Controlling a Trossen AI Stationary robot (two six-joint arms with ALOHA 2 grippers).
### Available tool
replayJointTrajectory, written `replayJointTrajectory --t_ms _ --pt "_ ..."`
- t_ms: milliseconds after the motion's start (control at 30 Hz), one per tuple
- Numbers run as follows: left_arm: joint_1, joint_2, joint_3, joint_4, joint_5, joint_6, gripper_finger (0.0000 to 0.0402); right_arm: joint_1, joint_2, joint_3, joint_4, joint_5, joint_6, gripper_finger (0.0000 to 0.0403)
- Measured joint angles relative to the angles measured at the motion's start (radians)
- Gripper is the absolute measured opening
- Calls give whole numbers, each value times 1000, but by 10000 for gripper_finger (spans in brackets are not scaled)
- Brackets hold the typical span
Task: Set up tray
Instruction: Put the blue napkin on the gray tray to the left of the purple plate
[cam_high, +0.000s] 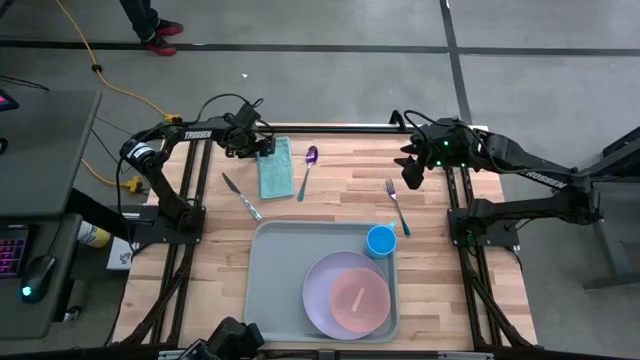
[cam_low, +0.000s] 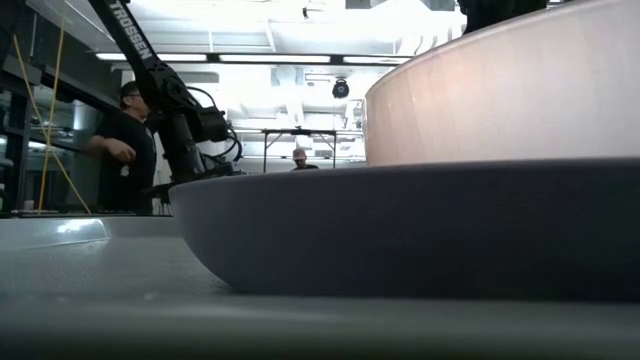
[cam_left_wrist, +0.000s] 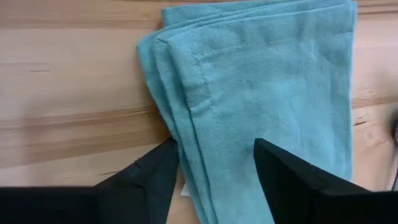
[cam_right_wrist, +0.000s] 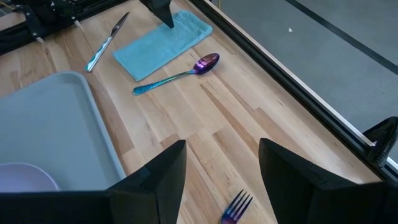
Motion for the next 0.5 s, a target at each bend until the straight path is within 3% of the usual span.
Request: replayJointTrajectory --t_ms 200,500 --pt "0 3 -1 -5 -13 22 198 0 0 0 0 -8 2 179" --pt "-5 42 3 -16 4 53 190 0 0 0 0 -8 4 179"
